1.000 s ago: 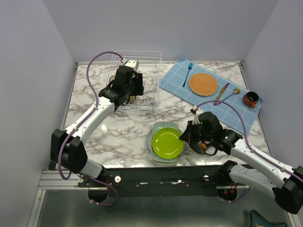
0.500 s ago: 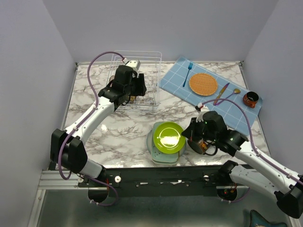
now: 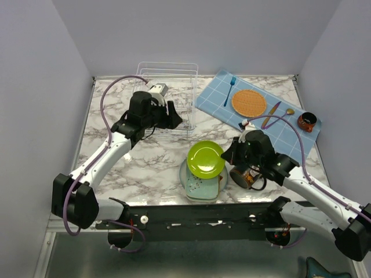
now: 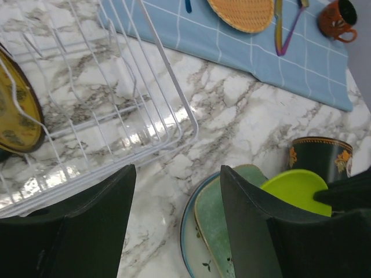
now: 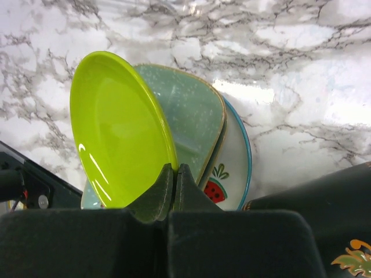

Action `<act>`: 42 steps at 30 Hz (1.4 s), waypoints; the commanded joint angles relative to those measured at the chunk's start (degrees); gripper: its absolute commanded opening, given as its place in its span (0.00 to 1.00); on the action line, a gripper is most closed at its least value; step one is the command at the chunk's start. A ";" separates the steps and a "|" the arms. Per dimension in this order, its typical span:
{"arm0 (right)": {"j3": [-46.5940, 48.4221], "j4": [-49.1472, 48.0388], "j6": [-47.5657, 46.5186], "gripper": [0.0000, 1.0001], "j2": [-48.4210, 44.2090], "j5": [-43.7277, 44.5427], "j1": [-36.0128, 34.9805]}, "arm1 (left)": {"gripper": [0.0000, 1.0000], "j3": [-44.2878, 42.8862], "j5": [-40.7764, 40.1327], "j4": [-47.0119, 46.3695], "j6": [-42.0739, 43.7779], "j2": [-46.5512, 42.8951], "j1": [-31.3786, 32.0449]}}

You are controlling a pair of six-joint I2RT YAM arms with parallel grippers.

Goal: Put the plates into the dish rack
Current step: Insert the plate into the dish rack.

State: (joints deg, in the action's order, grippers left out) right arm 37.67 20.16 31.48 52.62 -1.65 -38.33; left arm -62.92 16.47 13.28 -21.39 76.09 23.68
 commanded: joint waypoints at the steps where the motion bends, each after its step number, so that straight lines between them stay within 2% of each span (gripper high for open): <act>1: 4.42 -4.34 0.07 0.01 0.55 3.23 1.50 | 0.69 7.27 10.06 -7.37 -4.18 -3.40 -0.22; 8: 5.66 -5.75 0.24 0.01 0.11 4.11 3.43 | 0.69 13.69 13.94 -12.66 -7.70 -6.31 -0.22; 21: 7.33 -9.09 0.33 0.01 2.31 1.91 6.16 | 0.69 15.71 18.07 -16.79 -9.81 -6.13 -0.22; 38: 9.53 -16.03 2.61 0.01 5.47 -8.36 6.77 | 0.69 18.27 22.20 -25.14 -13.42 -3.41 0.92; 40: 9.61 -17.08 2.88 0.00 6.00 -9.85 6.77 | 0.68 18.44 22.73 -26.63 -14.29 -2.97 1.19; 42: 9.35 -18.13 3.32 0.01 6.62 -10.65 6.86 | 0.60 18.62 23.52 -27.69 -14.91 -2.53 1.80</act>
State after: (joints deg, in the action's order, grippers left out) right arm 44.99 7.07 33.06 58.19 -7.79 -32.10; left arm -45.17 36.86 -10.26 -34.44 72.42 24.47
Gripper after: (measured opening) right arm 0.016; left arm 0.669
